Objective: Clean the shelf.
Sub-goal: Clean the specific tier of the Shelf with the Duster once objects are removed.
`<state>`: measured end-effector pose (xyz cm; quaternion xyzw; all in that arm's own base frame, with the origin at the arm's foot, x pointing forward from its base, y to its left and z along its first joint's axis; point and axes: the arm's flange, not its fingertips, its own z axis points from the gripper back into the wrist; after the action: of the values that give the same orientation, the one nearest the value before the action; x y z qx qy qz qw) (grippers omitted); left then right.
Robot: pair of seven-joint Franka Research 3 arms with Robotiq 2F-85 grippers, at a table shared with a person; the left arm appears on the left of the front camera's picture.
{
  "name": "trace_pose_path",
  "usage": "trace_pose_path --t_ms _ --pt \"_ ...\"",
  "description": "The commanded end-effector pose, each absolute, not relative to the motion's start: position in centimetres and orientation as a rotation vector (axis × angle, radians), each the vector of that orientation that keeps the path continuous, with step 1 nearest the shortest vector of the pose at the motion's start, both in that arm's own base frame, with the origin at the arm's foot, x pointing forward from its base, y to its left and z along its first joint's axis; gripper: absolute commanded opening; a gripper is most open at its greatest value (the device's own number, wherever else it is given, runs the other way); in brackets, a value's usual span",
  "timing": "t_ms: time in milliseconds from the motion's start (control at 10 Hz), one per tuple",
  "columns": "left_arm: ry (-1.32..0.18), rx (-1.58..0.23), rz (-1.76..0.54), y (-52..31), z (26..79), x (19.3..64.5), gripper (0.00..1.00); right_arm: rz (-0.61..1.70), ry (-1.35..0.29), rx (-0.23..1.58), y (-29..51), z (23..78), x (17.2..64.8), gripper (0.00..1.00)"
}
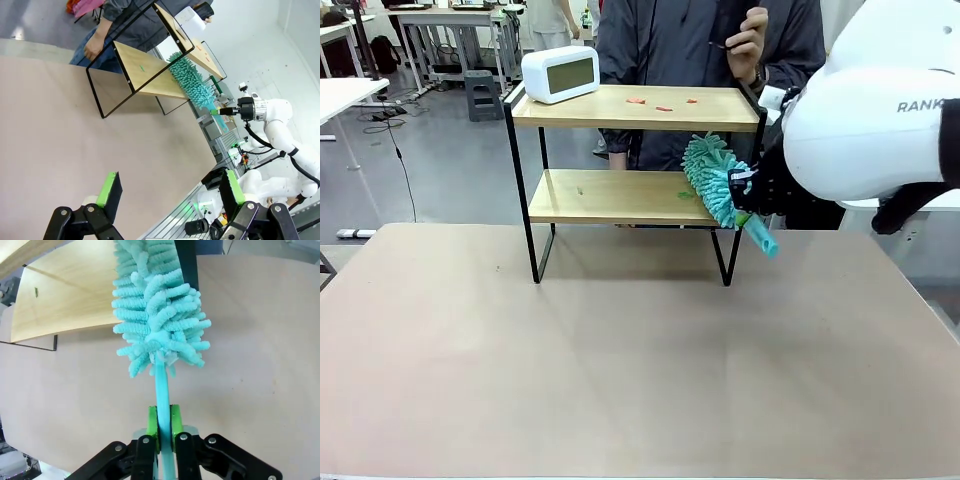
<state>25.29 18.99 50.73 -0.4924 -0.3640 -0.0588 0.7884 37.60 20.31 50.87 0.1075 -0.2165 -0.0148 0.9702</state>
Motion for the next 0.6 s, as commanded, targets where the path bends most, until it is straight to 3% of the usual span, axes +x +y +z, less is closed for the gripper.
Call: trace_pose_path --t_ms 0,500 --pt "-0.806 -1.068 -0.141 18.9 51.0 25.3 1.0 -0.055 -0.45 0.202 20.7 50.1 38.0 0.12" --pt "-0.806 -1.068 -0.141 18.9 51.0 25.3 1.0 -0.088 -0.369 0.275 20.5 48.4 38.5 0.12"
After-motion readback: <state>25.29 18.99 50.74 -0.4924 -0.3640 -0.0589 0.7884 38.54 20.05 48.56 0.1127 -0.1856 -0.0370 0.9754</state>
